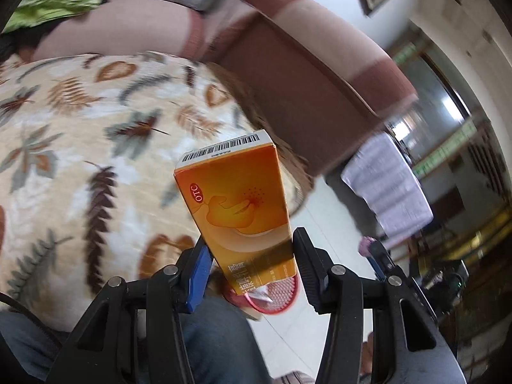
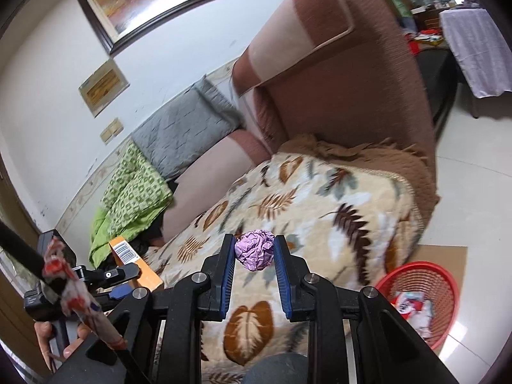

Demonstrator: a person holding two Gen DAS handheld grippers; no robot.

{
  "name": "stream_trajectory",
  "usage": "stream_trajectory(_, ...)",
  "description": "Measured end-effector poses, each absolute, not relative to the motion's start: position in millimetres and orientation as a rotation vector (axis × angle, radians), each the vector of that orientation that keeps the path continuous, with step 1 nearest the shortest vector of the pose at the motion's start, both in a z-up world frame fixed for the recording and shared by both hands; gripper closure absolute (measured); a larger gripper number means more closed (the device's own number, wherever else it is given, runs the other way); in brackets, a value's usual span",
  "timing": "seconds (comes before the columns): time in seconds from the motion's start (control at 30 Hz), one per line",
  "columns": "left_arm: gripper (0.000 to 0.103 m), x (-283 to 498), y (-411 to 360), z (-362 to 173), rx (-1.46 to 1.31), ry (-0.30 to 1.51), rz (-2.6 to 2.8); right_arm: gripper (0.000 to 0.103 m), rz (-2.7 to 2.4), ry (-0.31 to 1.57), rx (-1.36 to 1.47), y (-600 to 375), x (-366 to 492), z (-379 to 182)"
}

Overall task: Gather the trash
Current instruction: 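Carry the orange box and pink paper over the red wastebasket with both tools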

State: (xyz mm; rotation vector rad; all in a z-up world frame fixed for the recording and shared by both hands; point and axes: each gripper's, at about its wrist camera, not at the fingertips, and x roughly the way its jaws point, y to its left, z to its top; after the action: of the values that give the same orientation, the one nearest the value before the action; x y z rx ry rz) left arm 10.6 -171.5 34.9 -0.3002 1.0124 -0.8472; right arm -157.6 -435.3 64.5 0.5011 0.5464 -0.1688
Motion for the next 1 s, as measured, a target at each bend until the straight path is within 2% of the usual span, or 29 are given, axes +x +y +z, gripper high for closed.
stream_trajectory(0.43,0.055,-45,-251,47,-0.159,1.039,-0.998,0.077,-0.312,0.455,0.503,-481,-226,92)
stream_trajectory(0.73,0.055,-69,-290,47,-0.07,1.053,-1.048,0.077,-0.352,0.458,0.555,-501,-241,81)
stream_trajectory(1.0,0.055,-79,-326,23,0.024,1.103,-1.075,0.077,-0.373,0.475,0.573,-511,-246,70)
